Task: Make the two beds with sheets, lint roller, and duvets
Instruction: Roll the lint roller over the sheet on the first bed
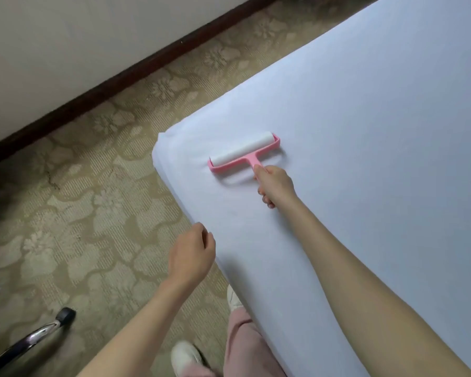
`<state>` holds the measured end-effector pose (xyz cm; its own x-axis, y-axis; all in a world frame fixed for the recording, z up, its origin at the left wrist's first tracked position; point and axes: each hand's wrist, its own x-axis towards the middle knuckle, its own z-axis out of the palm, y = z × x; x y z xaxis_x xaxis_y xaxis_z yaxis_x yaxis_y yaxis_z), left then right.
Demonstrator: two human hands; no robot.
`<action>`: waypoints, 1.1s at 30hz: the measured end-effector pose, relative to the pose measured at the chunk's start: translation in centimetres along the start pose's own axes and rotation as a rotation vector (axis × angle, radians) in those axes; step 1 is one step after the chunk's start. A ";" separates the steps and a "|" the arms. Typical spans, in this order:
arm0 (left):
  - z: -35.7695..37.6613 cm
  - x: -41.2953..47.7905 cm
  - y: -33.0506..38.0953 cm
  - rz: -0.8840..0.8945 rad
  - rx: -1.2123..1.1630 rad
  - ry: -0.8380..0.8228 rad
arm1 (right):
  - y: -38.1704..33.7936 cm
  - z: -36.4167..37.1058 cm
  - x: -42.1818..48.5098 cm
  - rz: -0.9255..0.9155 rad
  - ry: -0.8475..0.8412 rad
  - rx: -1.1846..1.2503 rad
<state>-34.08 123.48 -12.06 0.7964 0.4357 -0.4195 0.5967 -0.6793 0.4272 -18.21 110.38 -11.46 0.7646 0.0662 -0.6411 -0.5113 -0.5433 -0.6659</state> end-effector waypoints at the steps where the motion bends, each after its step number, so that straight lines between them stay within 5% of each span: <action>1: -0.8 1.2 -0.1 0.003 0.001 0.001 | -1.4 0.4 1.0 0.001 -0.007 -0.002; 15: -8.3 18.9 -1.2 0.169 0.087 -0.199 | -11.4 6.5 9.9 0.074 0.159 -0.044; 20: -13.8 26.5 -2.4 0.271 0.168 -0.201 | -16.2 9.2 10.4 0.126 0.330 0.323; 25: -16.0 30.3 -2.4 0.316 0.229 -0.286 | -13.5 11.3 2.4 0.276 0.593 0.652; 33: -15.4 31.5 3.5 0.452 0.243 -0.410 | -10.2 14.6 -0.6 0.577 0.780 0.836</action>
<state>-5.39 143.93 -11.43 0.8324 -0.1519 -0.5329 0.1344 -0.8776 0.4602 -19.15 128.05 -9.88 0.2320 -0.6625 -0.7122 -0.7169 0.3784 -0.5855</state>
